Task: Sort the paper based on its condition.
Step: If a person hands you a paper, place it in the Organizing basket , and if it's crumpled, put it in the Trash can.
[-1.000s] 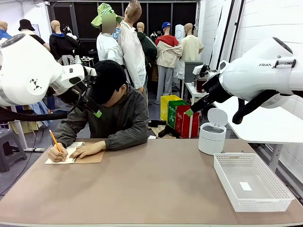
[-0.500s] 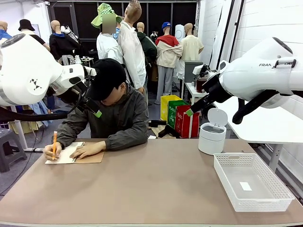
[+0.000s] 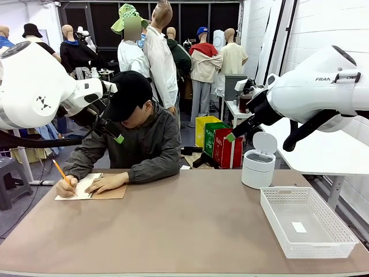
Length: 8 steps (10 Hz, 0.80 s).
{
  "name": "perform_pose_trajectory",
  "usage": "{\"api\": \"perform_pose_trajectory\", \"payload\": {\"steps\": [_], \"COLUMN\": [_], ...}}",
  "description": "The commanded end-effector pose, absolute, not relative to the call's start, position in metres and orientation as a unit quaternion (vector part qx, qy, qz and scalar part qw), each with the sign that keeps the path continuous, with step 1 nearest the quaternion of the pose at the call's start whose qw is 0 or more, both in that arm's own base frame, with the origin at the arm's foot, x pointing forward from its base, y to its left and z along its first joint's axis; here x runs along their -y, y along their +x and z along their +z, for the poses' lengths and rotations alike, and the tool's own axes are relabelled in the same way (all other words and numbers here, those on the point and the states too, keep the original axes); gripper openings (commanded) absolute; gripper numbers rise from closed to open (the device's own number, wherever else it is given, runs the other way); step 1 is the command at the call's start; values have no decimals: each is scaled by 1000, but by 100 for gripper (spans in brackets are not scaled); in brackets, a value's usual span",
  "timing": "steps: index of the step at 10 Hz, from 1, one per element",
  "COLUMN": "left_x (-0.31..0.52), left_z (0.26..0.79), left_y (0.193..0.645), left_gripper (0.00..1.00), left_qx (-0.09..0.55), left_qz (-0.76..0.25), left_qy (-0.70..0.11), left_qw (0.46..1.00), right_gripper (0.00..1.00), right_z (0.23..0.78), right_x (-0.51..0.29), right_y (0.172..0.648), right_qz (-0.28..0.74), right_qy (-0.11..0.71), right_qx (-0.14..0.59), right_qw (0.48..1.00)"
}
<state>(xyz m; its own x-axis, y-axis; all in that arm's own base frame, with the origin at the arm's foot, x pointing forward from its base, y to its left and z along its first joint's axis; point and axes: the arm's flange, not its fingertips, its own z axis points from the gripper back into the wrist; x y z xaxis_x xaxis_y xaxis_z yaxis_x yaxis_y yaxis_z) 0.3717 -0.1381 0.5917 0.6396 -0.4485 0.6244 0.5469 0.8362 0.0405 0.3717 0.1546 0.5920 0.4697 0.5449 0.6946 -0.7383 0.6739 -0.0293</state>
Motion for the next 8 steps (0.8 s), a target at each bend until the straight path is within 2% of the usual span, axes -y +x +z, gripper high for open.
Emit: {"api": "perform_pose_trajectory", "payload": {"steps": [1,8], "left_x": [137,137], "left_z": [594,594], "left_y": [372,372], "left_gripper": [100,100], "left_qx": [325,325], "left_qz": [-275,-275], "left_qy": [-76,-76], "left_qw": [902,902], "right_gripper": [100,100], "right_z": [592,592], "right_x": [-154,-154], "right_y": [372,372], "right_qz": [380,380], "right_qy": [141,141], "right_qx": [348,348], "right_qw": [846,846]}}
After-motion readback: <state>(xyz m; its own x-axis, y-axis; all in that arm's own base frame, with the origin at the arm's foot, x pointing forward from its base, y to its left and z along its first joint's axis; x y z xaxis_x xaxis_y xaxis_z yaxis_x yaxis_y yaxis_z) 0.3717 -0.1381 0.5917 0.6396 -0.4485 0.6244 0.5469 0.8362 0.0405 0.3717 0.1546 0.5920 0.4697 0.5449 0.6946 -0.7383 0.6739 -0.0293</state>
